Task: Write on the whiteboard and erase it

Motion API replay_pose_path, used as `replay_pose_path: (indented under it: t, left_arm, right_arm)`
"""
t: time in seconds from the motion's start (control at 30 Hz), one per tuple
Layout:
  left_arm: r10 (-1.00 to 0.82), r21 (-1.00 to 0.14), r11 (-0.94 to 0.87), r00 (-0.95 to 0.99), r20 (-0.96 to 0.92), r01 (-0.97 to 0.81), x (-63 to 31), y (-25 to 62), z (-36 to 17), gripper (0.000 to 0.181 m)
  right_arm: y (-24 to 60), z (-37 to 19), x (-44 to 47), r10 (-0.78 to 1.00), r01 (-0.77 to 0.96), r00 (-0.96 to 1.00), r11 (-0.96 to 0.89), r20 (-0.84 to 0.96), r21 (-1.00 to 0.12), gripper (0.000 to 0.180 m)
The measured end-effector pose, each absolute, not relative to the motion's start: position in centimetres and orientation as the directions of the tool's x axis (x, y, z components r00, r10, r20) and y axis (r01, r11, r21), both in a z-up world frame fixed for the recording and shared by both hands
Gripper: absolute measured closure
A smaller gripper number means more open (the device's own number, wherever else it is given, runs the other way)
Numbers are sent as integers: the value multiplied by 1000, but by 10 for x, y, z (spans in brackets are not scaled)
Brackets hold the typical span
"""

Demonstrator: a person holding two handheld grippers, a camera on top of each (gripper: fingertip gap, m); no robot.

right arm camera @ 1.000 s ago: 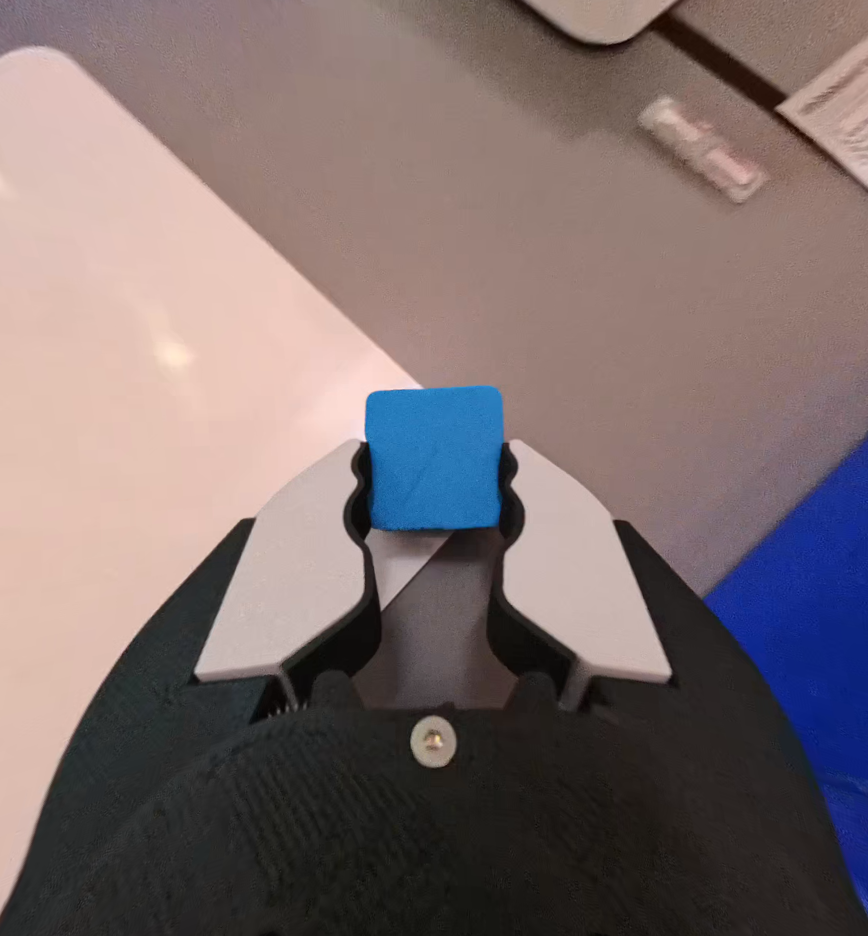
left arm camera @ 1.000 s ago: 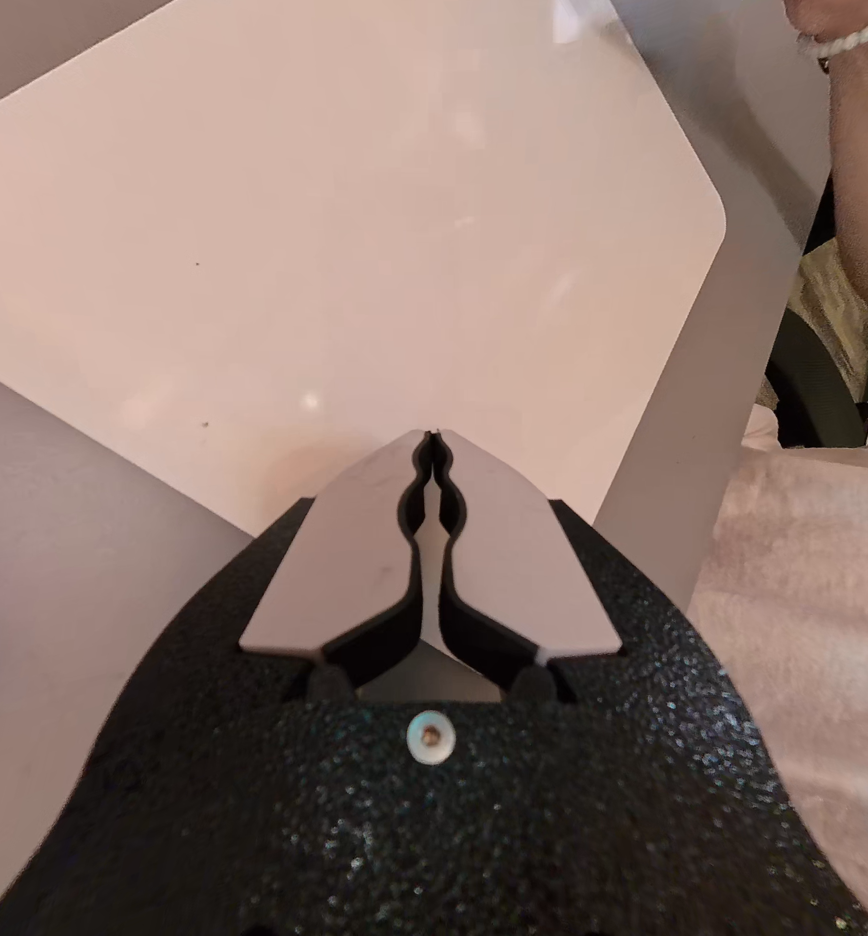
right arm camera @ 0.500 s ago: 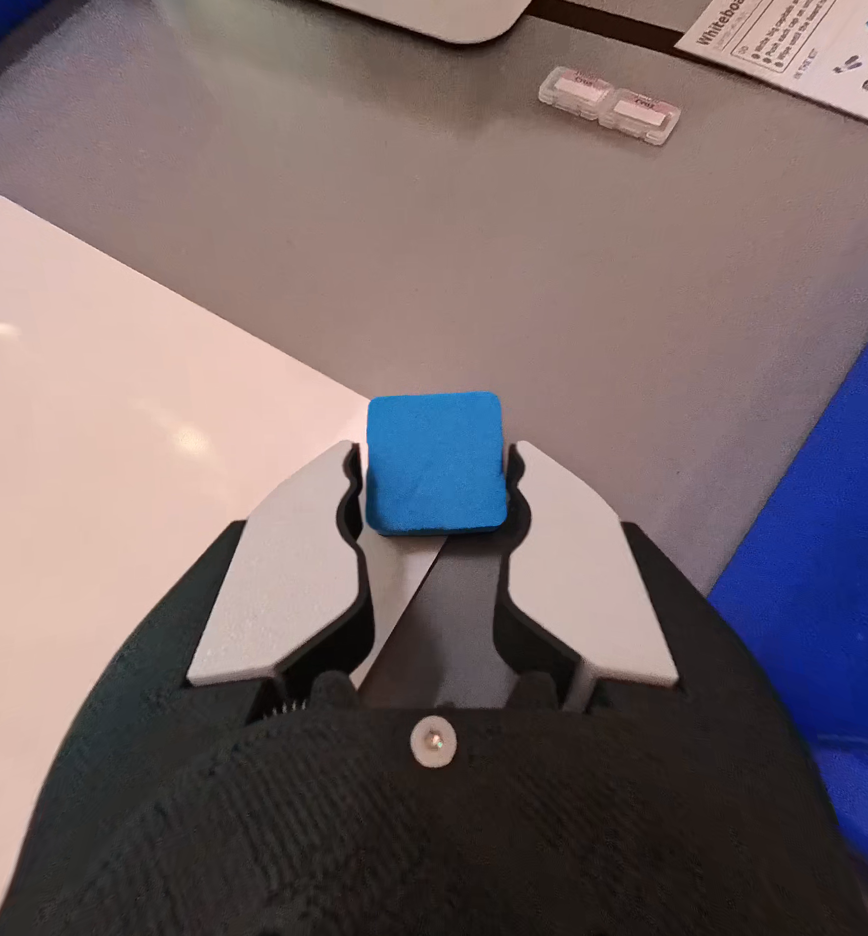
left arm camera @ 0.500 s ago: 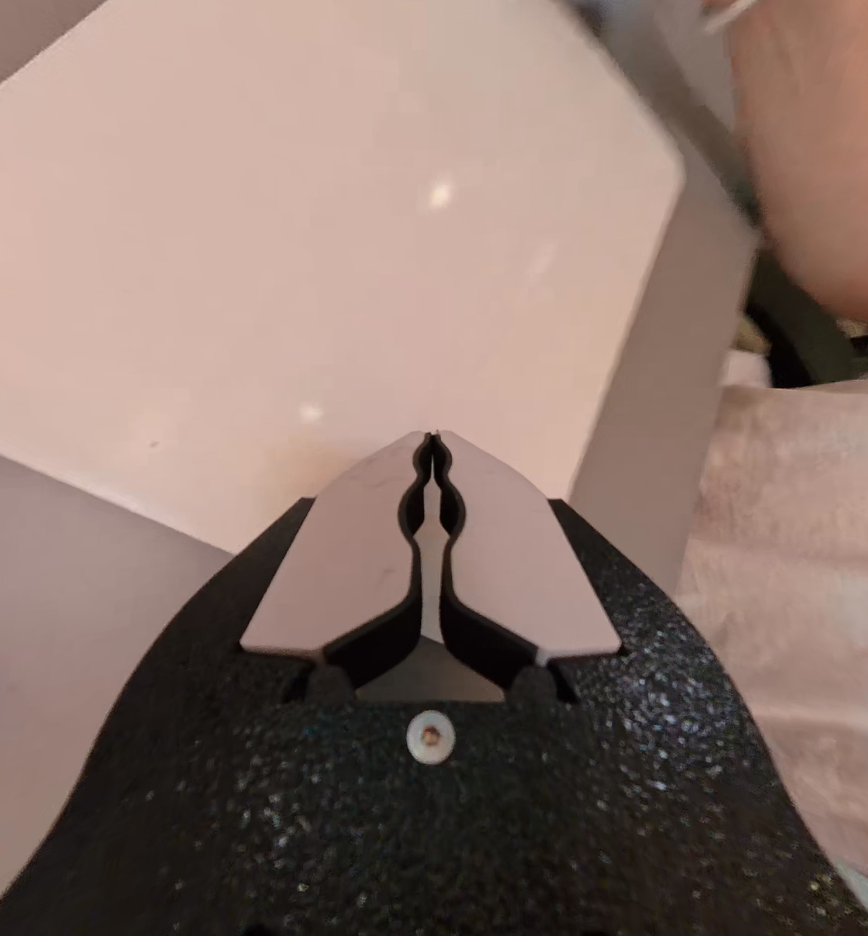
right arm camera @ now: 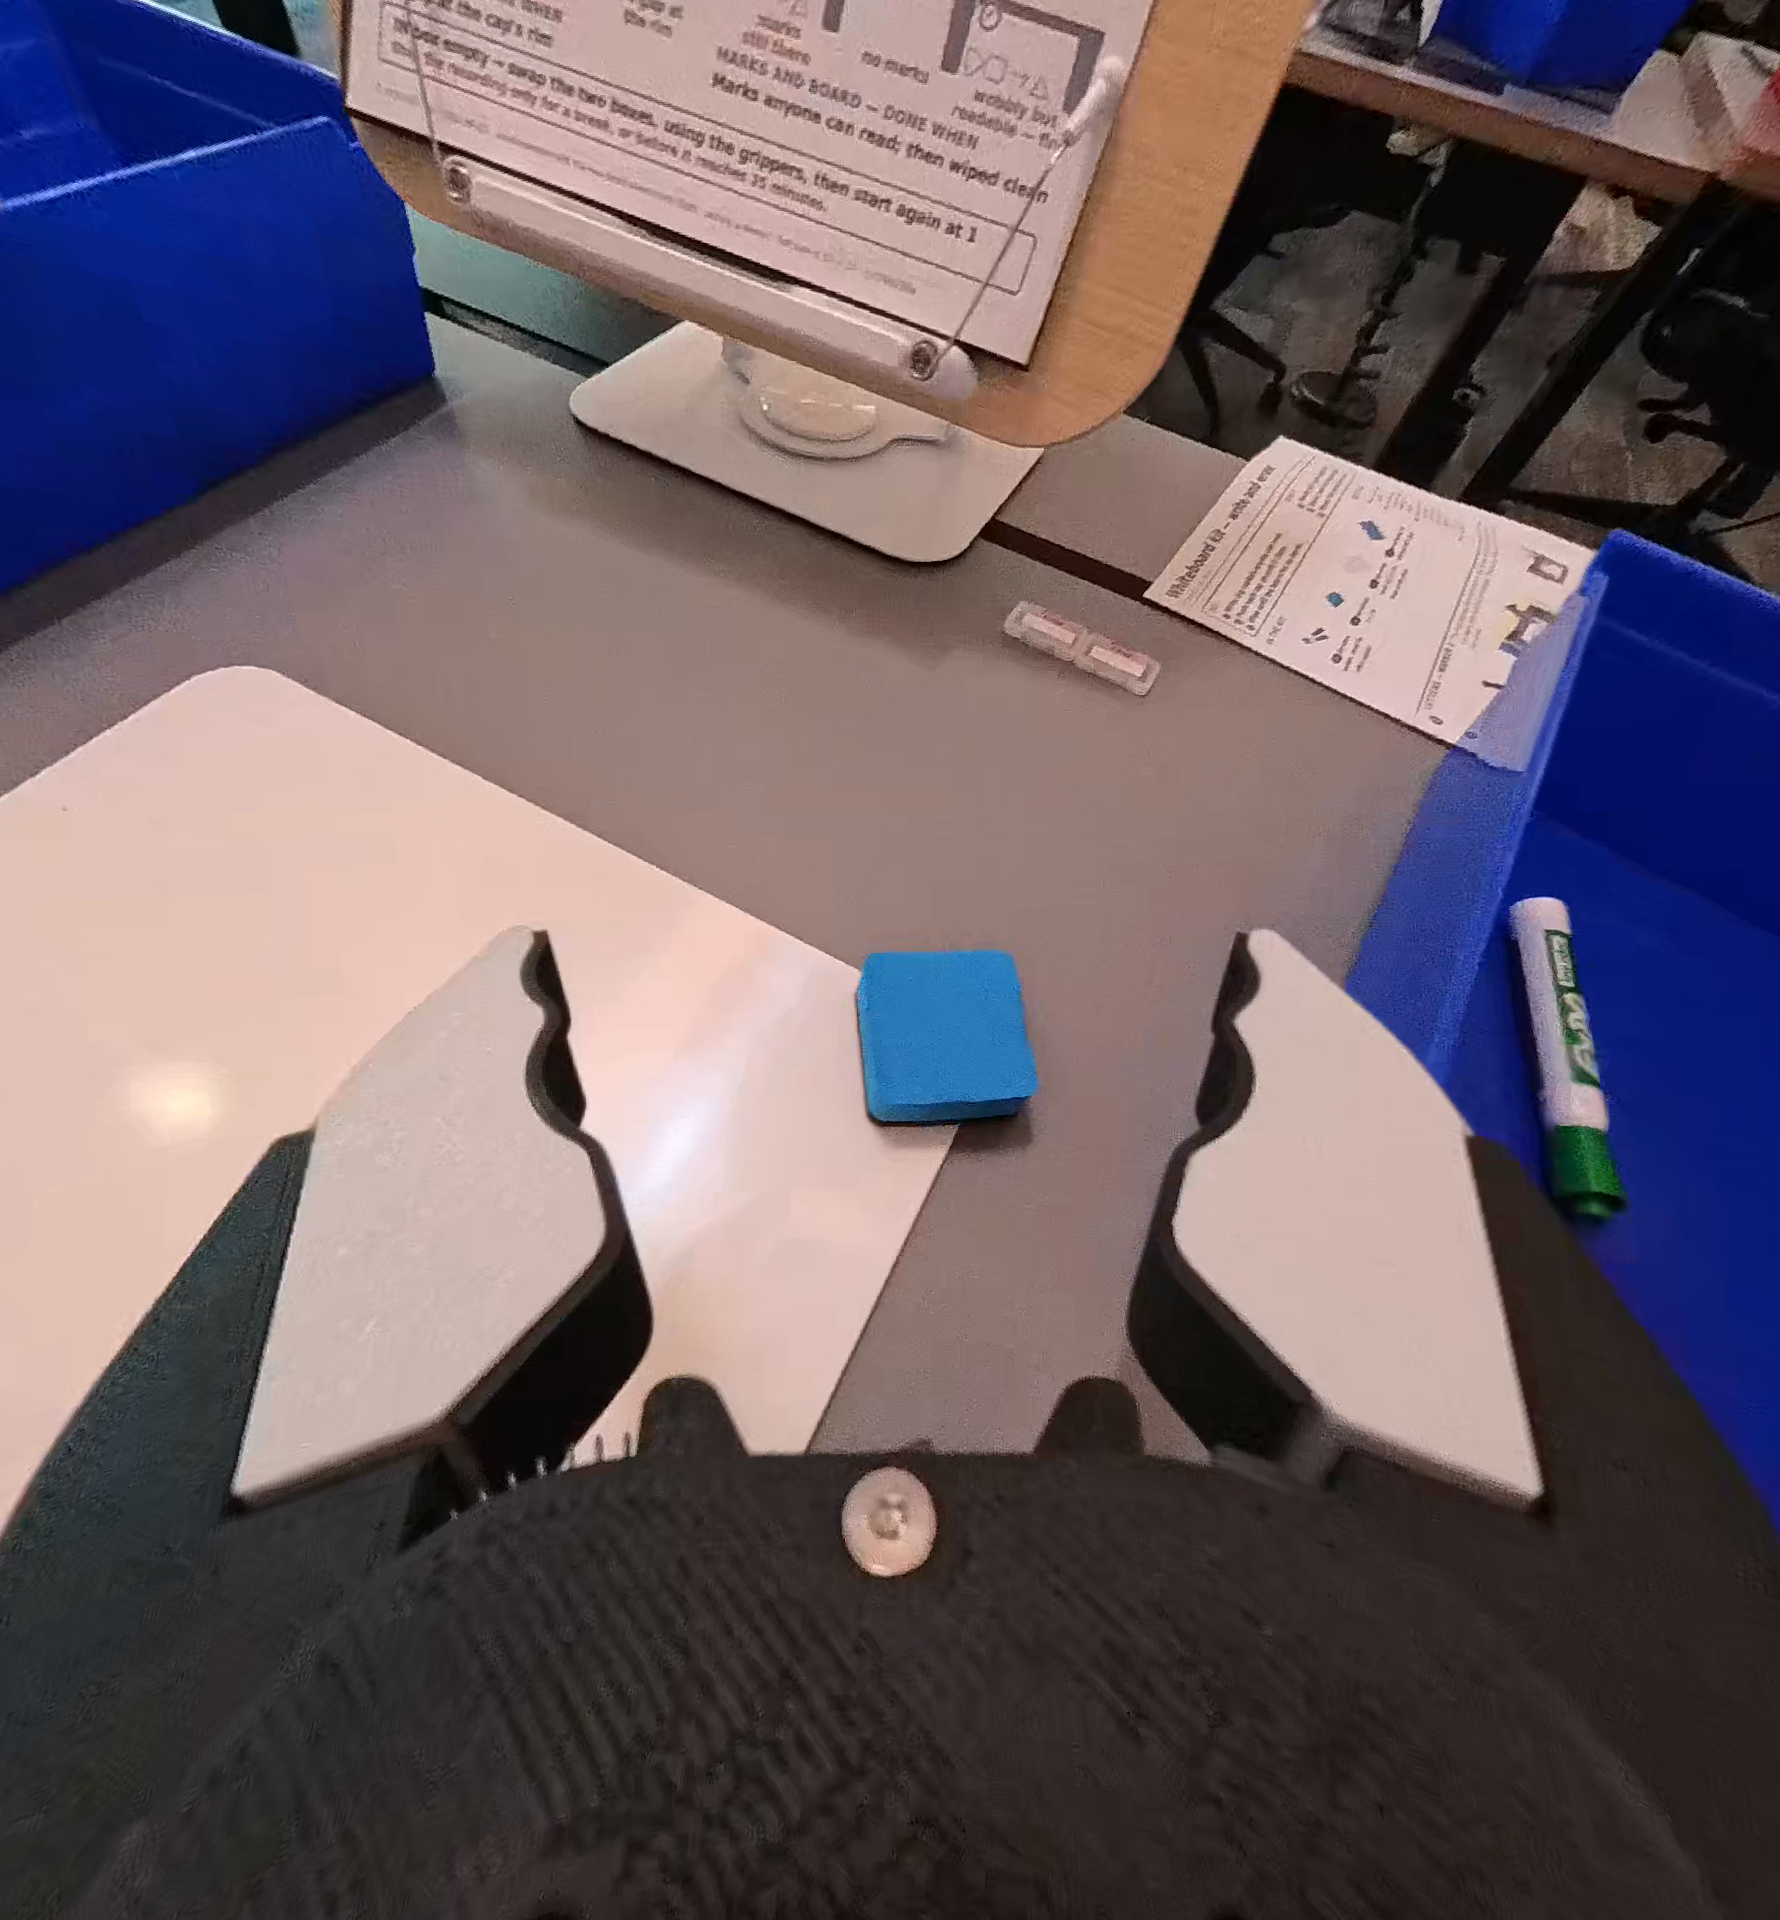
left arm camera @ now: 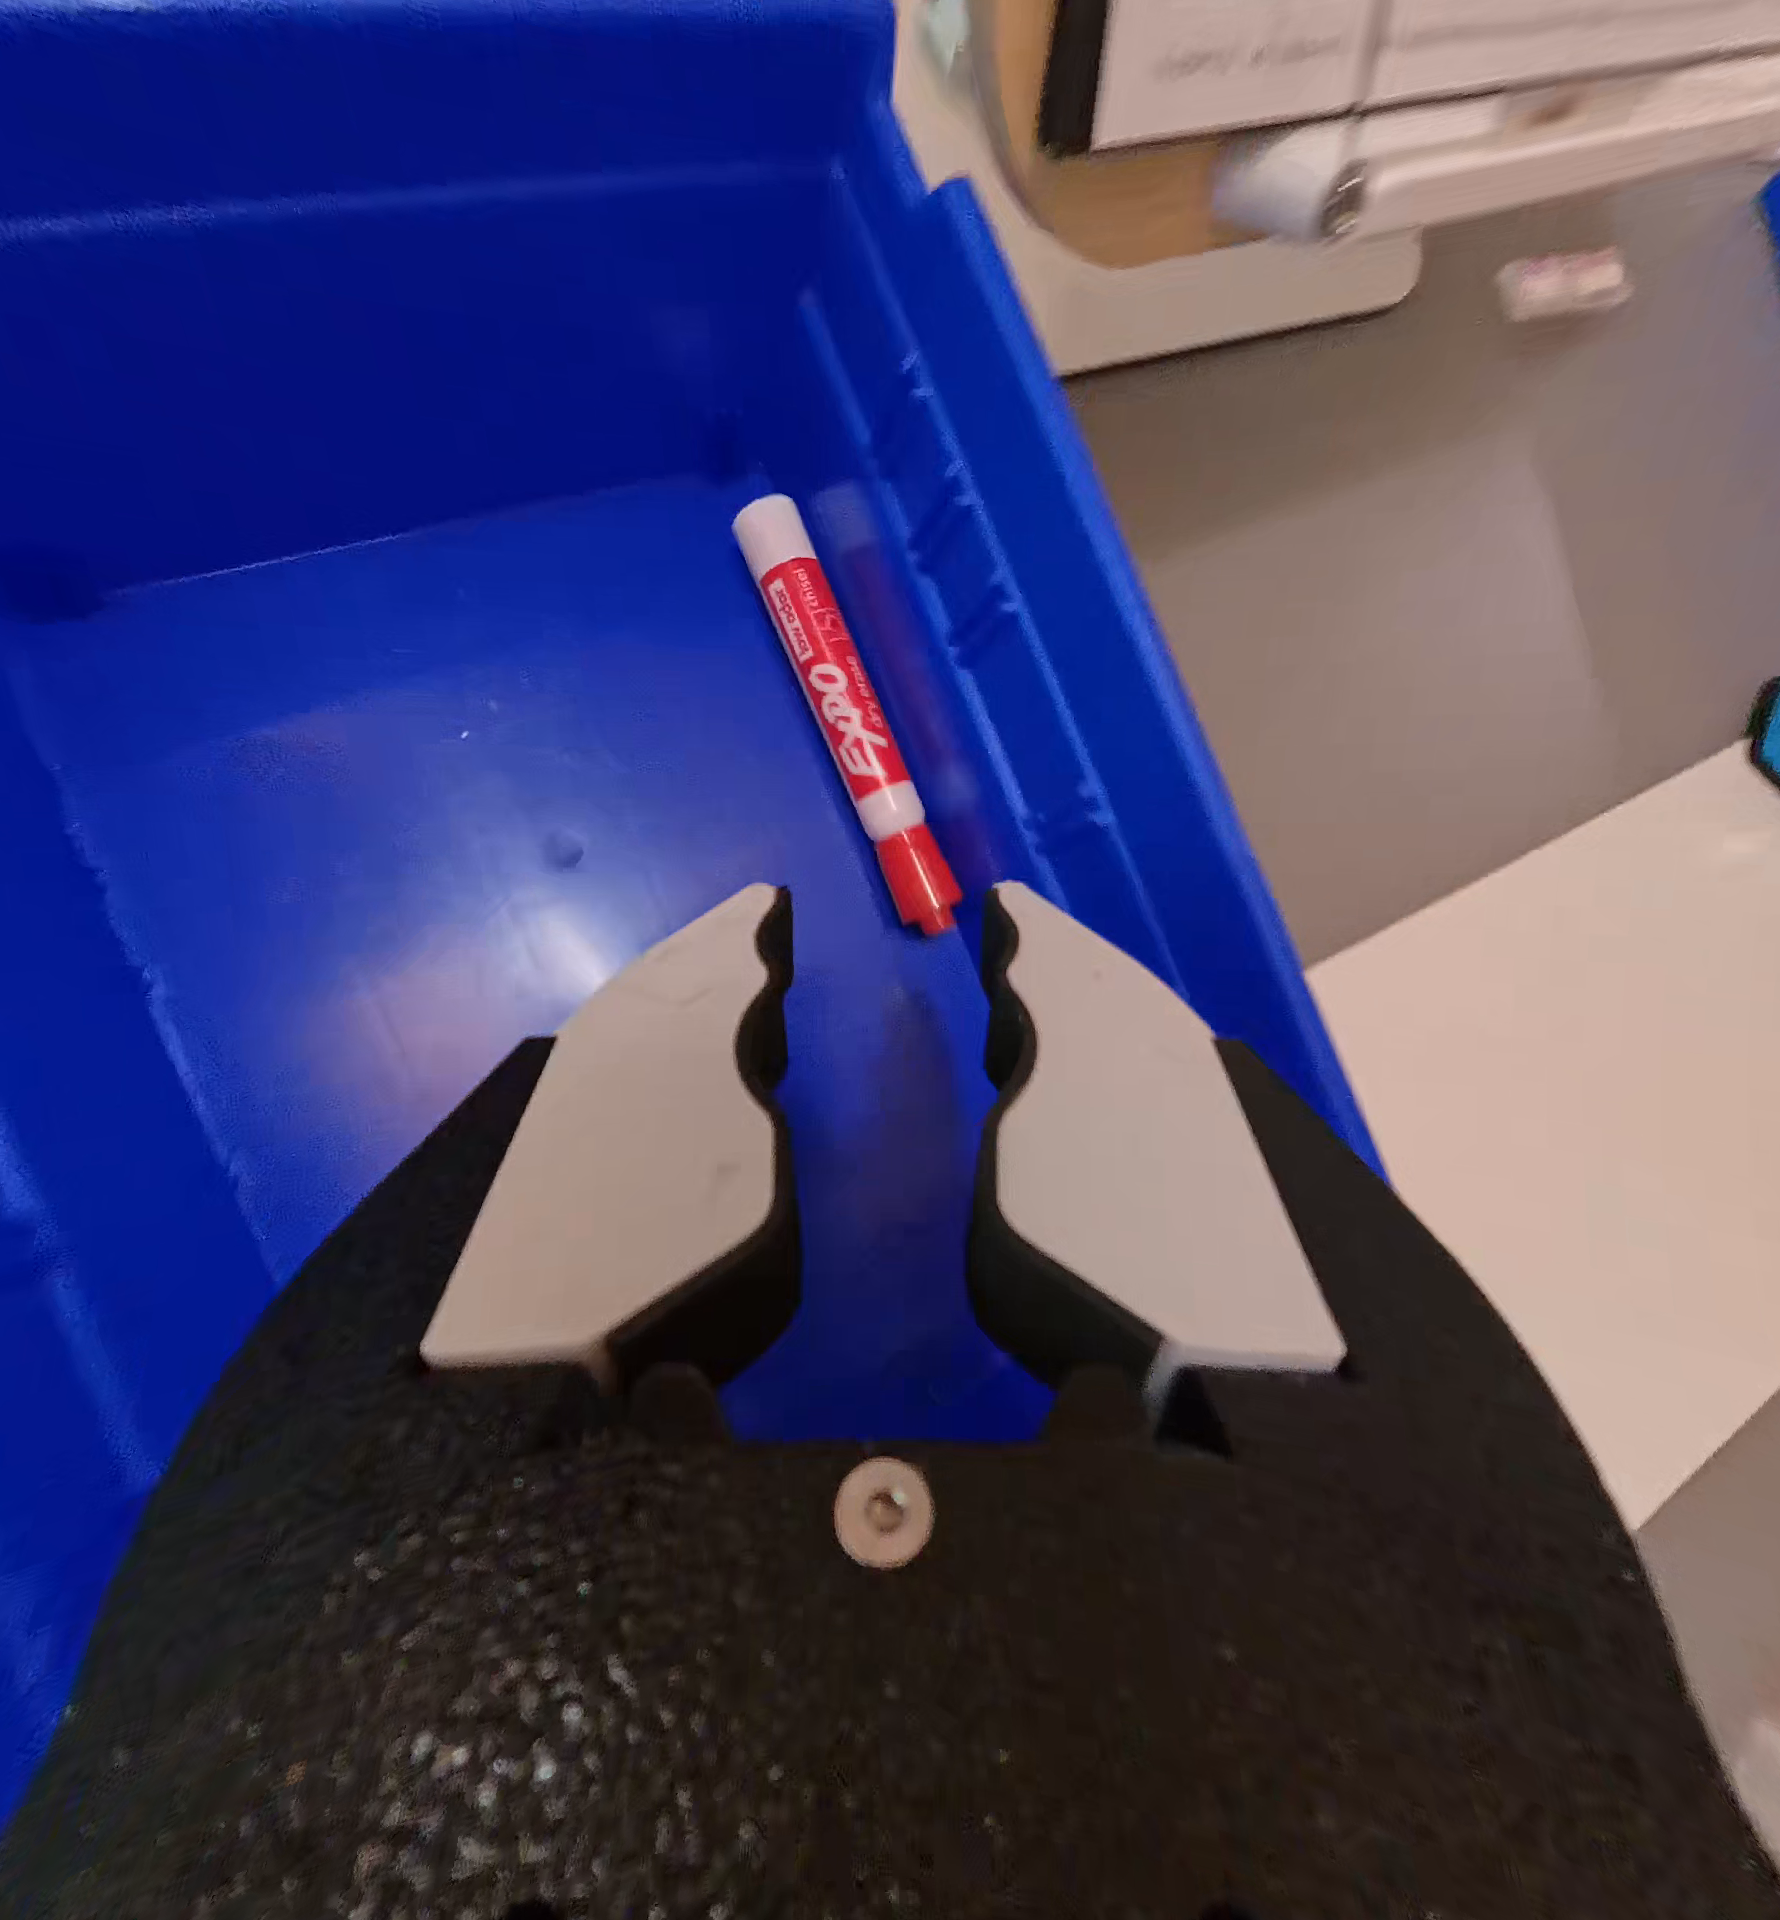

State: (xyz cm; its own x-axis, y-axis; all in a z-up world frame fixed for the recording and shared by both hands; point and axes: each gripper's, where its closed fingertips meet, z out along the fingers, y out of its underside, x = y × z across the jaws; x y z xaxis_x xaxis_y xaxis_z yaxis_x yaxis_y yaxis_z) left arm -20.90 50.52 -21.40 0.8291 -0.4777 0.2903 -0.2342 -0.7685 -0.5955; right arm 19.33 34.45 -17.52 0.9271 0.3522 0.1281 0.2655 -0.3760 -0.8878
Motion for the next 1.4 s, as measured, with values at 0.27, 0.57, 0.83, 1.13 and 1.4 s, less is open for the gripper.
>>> replay_pose_path:
  t: [0.27, 0.57, 0.83, 1.13, 1.4]
  left_arm:
    - [-367, -412, -893, 821, 436, -180, -184, 549, -266, 142]
    - [-352, -344, -915, 834, 425, -211, -175, 553, -287, 163]
    - [-499, -330, -837, 857, 129, -437, -199, 557, -291, 162]
    - [-496, -660, -749, 713, 496, -61, -192, 546, -208, 163]
    - [-829, -781, -386, 186, 527, 492, -126, 410, -37, 163]
  right_arm:
    - [328, -180, 176, 372, 247, 924, -406, 88, -880, 62]
    - [331, -186, 161, 409, 209, 912, -423, 20, -882, 62]
    - [328, -190, 145, 460, 200, 888, -423, -19, -884, 62]
    - [329, -152, 69, 657, 97, 745, -276, -114, -956, 73]
    - [339, -84, -42, 847, -34, 531, -23, -38, -999, 103]
